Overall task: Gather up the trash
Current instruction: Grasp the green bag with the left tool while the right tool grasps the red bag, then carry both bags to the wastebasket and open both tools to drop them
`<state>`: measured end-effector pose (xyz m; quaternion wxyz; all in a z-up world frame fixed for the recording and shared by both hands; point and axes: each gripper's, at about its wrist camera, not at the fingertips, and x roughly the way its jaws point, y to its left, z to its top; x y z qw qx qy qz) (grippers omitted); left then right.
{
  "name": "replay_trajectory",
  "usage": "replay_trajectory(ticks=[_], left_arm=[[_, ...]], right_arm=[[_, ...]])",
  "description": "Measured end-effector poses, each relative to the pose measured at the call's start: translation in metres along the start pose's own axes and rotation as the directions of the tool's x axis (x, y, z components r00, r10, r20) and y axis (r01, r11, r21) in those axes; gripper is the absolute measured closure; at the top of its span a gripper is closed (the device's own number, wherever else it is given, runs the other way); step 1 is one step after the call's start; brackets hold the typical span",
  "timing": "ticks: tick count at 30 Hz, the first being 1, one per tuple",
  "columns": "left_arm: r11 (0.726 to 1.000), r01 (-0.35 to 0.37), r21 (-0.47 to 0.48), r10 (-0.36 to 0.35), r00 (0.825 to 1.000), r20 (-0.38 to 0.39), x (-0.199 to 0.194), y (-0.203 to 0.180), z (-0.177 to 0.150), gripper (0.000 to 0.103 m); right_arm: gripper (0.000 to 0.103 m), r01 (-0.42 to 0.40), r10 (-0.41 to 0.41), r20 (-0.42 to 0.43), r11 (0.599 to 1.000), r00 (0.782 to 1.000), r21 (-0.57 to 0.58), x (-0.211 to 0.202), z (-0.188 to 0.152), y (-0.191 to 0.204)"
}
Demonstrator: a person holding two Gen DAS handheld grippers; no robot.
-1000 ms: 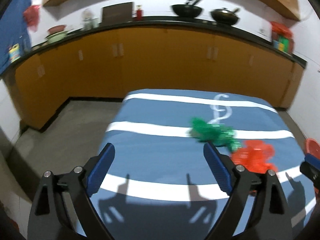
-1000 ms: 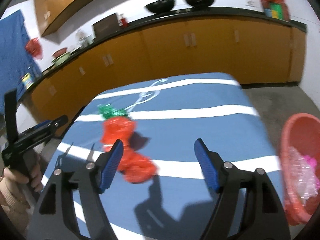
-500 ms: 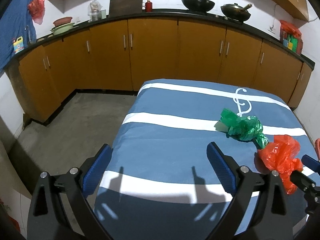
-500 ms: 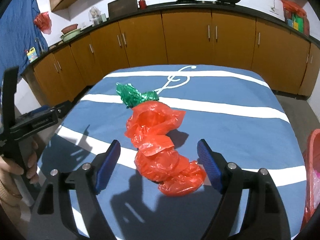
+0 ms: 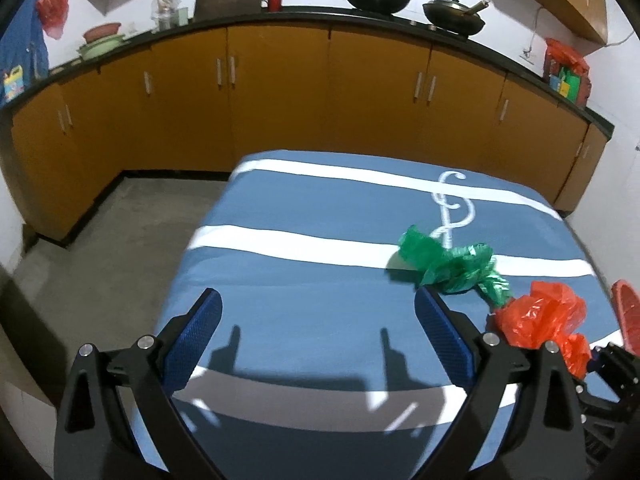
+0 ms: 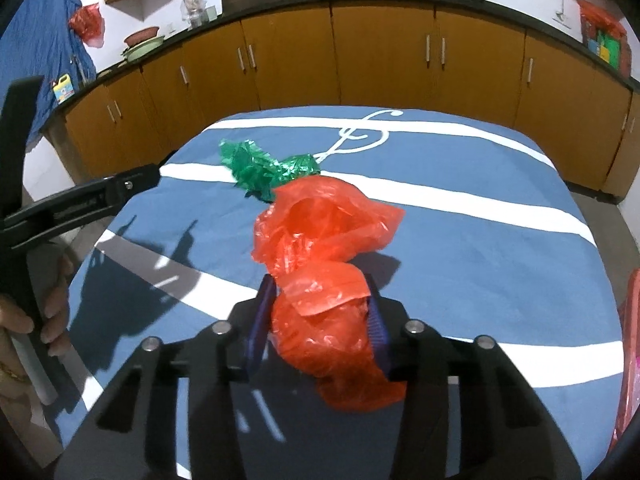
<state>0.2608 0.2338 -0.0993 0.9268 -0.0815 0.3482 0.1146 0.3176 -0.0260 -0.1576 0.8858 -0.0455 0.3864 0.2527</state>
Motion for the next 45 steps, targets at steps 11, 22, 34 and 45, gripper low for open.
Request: replay_trajectory(ticks=[11,22,34,45], left_arm=[[0.991,0.055,0.12,-0.057,0.998,0.009,0.017,-0.066,0.014,0.007],[0.956,0.129,0.265,-0.106,0.989,-0.1,0.06,-0.103,0.023,0.004],[0.944,0.213,0.254,-0.173,0.97,-0.168,0.071,-0.104,0.016,0.032],[0.935,0.204,0.29,-0.179,0.977,-0.112,0.049,-0.109,0.013,0.081]], right_arm=[[0.064,0.113,-0.12,0.029,0.977,0.992,0.181,-0.03,-0.013,-0.076],[0.064,0.145,-0.16,0.031,0.952,0.987,0.27,-0.036,-0.017,-0.117],[0.064,0.147,-0.162,0.032,0.948,0.986,0.282,-0.036,-0.018,-0.115],[0.064,0.143,-0.163,0.049,0.949,0.985,0.281,-0.045,-0.018,-0.111]])
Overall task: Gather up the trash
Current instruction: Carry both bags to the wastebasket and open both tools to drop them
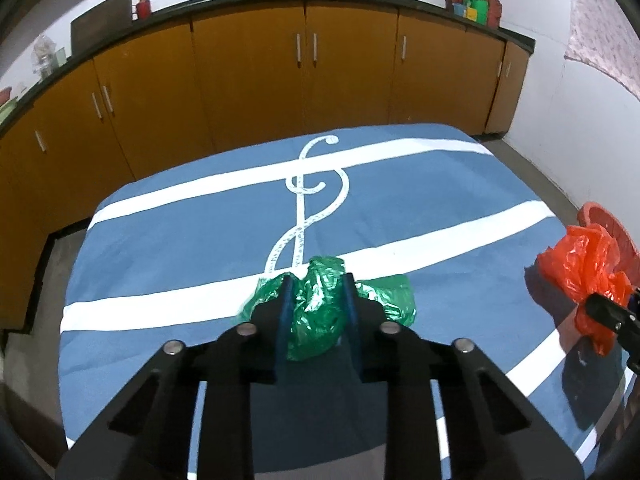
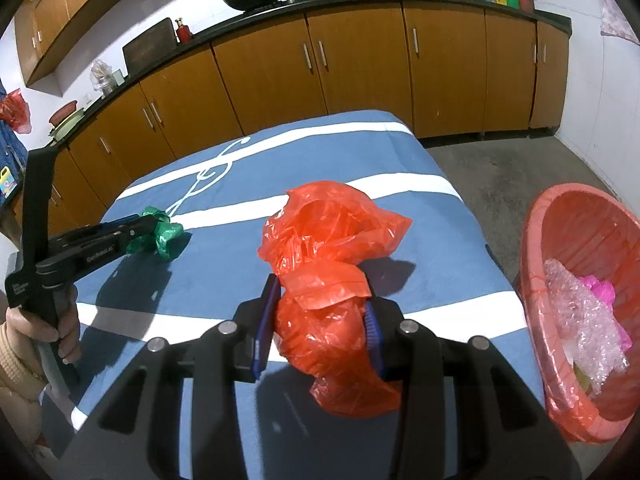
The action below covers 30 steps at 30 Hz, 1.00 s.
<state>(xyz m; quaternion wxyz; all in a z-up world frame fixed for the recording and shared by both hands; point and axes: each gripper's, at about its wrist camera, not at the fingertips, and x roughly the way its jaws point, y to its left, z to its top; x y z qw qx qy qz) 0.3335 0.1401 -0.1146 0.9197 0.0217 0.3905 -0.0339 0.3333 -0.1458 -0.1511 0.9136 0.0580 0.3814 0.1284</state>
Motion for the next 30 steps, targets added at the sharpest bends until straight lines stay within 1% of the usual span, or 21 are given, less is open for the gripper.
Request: replay_trajectory(ticks=[5,9,16,23,30], left_arm=[[1.0,-0.009,-0.012,0.009,1.0,0.026,-0.016,-0.002,0.002,0.083],[1.0,-0.002,-0.019,0.003,0.999,0.052,-0.031,-0.004,0.007,0.083],[0.999,0.039,-0.014,-0.038,0.994,0.107,-0.063,-0.023,0.017,0.083],[0.996,0.092,0.019,-0.094,0.982,0.161,-0.091,-0.059,0.029,0.083],[0.983,0.174,0.054,-0.182,0.963,0.199,-0.113,-0.108,0.037,0.083]], right_arm=[[0.064,-0.003,0.003,0.023,1.0,1.0,0.012,-0.016,0.002,-0.003],[0.064,-0.008,0.007,0.044,1.0,0.999,0.027,-0.03,0.005,-0.007],[0.064,-0.003,0.0,0.095,0.999,0.995,0.037,-0.063,0.01,-0.015],[0.064,0.03,-0.039,0.151,0.998,0.988,0.06,-0.101,0.014,-0.037],[0.065,0.093,-0.115,0.204,0.989,0.972,0.116,-0.144,0.012,-0.078]])
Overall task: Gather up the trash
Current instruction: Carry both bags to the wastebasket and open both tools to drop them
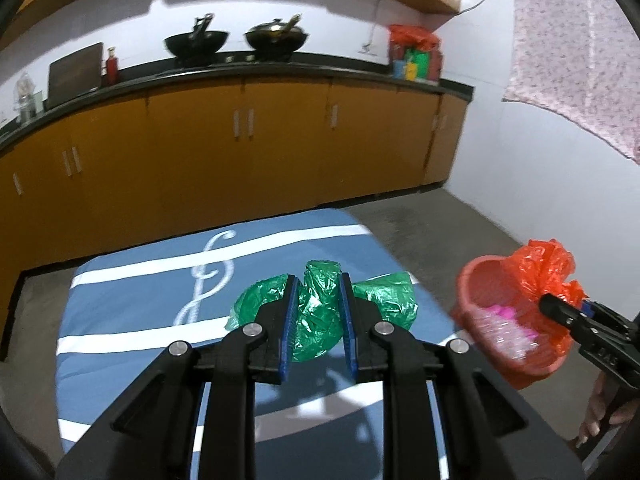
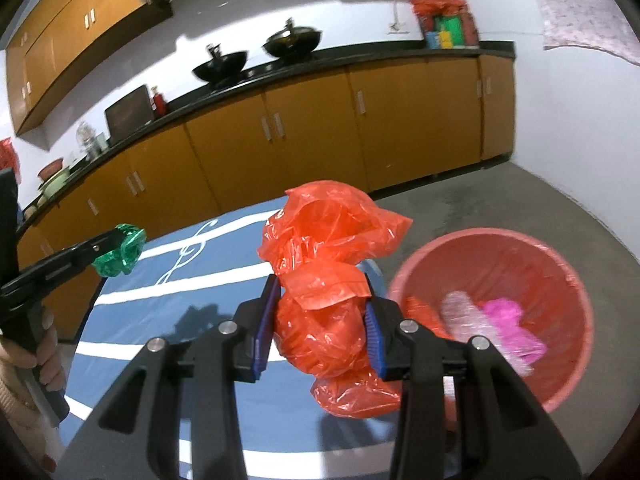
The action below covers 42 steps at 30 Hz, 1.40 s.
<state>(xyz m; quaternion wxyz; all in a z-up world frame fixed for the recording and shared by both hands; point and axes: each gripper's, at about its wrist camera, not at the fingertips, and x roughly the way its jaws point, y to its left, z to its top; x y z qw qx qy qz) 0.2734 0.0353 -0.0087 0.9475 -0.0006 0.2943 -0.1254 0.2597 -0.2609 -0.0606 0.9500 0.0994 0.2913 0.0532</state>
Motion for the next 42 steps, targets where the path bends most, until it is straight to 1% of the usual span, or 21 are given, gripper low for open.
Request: replay_trajectory(ticks=[4,9,17,26,36,42], left_arm=[[0.999,0.05,0.019,-0.05,0.999,0.016,-0.002,-0.032,0.004,0.083],[0.994,0.104,0.042,-0.105,0.994,0.018,0.0,-0.068,0.004,0.083],[0.983,0.167,0.071,-0.167,0.986,-0.007,0.012,-0.113,0.001,0.083],[0.968,0.226,0.106,-0.222,0.974,-0.047,0.029,-0.149,-0.006,0.083],[0.95,0.284,0.129,-0.268,0.955,-0.124,0.066,-0.189,-0.018,0.083],[0.937,0.313,0.156,-0.289,0.944,-0.163,0.086,-0.213,-0.024,0.083]], right_arm=[[0.065,0.053,-0.053,0.025,0.998,0.998,0.029,-0.018,0.004,-0.029],[0.065,0.111,-0.114,0.042,0.992,0.993,0.067,-0.034,0.005,-0.064],[0.065,0.171,-0.177,0.033,0.977,0.984,0.131,-0.044,0.002,-0.108],[0.065,0.198,-0.205,0.017,0.963,0.979,0.181,-0.037,0.001,-0.136],[0.065,0.209,-0.213,-0.002,0.956,0.977,0.207,-0.015,-0.001,-0.159],[0.065,0.211,-0.217,0.005,0.95,0.976,0.23,-0.008,0.003,-0.174]])
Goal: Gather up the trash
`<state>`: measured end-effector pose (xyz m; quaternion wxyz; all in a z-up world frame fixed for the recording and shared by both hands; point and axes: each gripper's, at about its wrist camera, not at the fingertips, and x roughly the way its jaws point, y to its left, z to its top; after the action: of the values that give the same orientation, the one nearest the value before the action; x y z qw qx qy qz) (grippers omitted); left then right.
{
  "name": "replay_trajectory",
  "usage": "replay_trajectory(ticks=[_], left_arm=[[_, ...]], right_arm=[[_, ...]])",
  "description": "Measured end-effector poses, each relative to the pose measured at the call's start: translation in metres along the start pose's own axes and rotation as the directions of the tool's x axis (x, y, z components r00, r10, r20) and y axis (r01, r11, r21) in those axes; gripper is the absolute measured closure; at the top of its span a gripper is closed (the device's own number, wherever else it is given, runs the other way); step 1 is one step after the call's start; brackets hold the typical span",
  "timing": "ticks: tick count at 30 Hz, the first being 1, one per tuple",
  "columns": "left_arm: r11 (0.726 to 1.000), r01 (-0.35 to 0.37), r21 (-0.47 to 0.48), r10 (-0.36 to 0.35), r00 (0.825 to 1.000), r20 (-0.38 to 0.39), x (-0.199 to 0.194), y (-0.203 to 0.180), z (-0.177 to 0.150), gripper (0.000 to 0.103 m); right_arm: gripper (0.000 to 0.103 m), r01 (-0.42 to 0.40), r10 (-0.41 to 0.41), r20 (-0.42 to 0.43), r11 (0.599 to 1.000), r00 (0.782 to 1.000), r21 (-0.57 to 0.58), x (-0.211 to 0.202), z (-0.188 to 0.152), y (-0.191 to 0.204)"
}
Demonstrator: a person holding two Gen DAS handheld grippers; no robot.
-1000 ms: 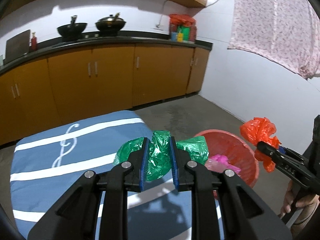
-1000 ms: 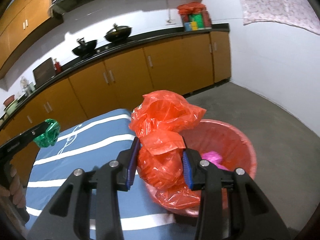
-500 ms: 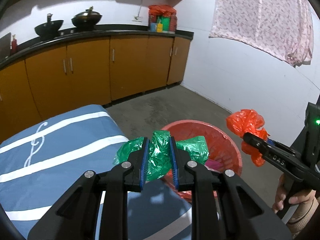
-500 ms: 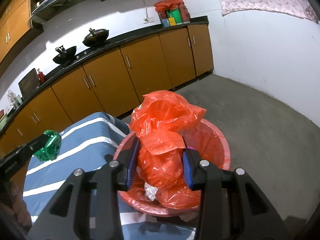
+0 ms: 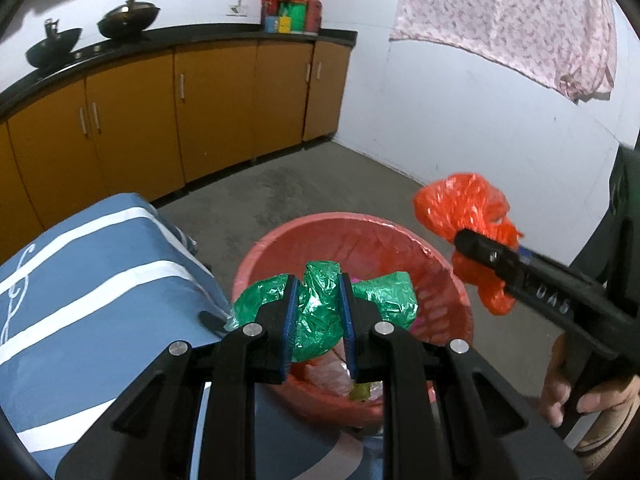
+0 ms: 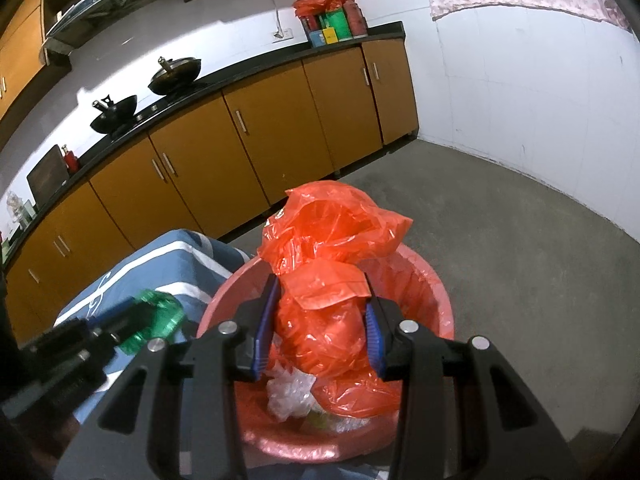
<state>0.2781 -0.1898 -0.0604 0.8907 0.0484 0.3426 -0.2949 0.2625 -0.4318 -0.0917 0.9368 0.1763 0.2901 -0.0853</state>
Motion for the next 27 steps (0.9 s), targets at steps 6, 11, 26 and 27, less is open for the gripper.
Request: replay_trajectory(ticks=[6,11,26,27], left_arm=[[1.0,0.013,0.011,-0.013,0.999,-0.049,0.022,-0.005,-0.003,0.082],[1.0,0.011,-0.001,-0.011,0.997,-0.075,0.028,-0.003,-0.007,0.066],[0.993,-0.112,-0.036,0.113,0.994,0.011,-0.03,0.021,-0.019,0.031],[0.99,-0.135,-0.034,0.136,0.99,0.035,-0.044,0.023,-0.023,0.026]], right_arm=[[0.062,-0.025,0.025,0.005,0.999,1.0,0.031,0.008,0.009,-0.009],[0.056,-0.047,0.047,0.002,0.998,0.999,0.035,0.011,0.008,-0.013],[0.014,0.05,-0.046,0.146,0.998,0.988,-0.027,-0.053,-0.002,-0.003],[0.009,0.065,-0.058,0.167,0.997,0.984,-0.036,-0.061,-0.004,-0.001]])
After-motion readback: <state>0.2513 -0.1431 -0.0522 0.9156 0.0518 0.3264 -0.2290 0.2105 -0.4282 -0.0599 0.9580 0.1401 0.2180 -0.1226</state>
